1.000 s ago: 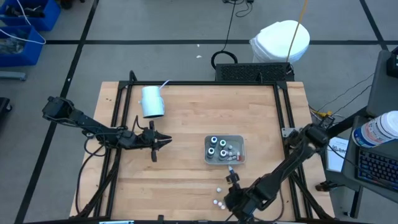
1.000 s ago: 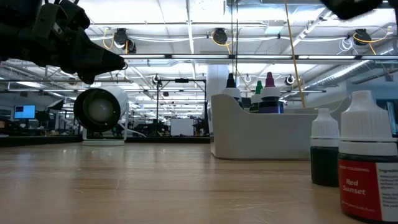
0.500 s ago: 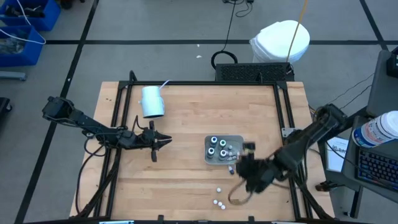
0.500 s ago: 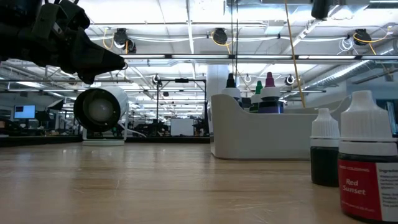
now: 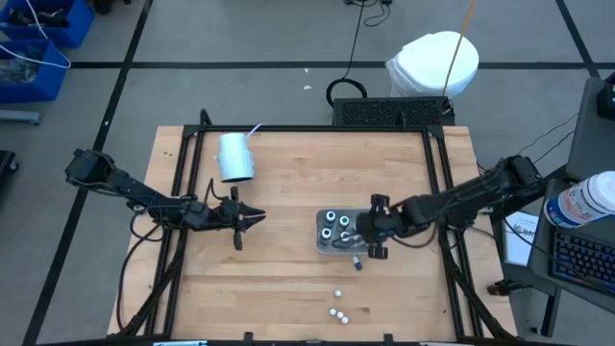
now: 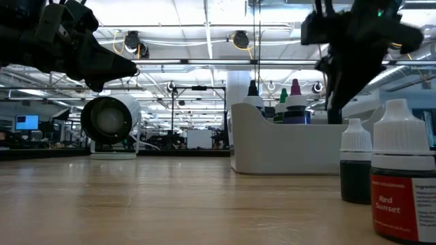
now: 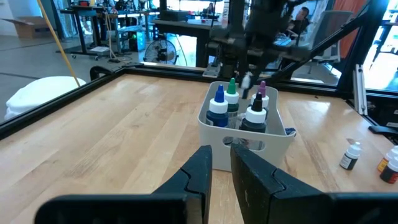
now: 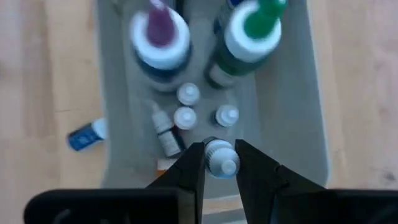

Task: Pick & Place food coloring
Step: Put the small purple food coloring bottle into the gray bin

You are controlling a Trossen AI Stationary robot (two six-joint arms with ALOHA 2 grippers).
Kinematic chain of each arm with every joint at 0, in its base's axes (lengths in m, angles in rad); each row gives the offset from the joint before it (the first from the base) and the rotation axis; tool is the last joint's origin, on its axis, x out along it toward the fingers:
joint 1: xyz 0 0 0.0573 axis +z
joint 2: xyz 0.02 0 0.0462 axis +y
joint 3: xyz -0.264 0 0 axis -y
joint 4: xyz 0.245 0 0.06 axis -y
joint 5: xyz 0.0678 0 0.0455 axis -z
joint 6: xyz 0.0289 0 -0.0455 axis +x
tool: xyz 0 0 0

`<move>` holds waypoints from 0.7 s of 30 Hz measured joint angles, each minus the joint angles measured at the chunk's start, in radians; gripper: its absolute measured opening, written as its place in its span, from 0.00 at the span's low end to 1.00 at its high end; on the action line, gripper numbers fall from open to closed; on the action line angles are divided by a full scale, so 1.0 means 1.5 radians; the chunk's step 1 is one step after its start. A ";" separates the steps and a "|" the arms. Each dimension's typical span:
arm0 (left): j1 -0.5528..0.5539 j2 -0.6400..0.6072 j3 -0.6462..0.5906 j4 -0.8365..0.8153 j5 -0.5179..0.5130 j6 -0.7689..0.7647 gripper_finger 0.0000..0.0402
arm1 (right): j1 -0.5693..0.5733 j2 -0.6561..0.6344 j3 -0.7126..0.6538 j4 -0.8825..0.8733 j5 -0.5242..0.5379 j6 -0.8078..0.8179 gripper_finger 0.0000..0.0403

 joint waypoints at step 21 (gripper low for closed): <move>0.000 0.000 0.000 0.000 0.000 0.001 0.17 | -0.046 0.038 -0.078 0.123 -0.035 -0.019 0.15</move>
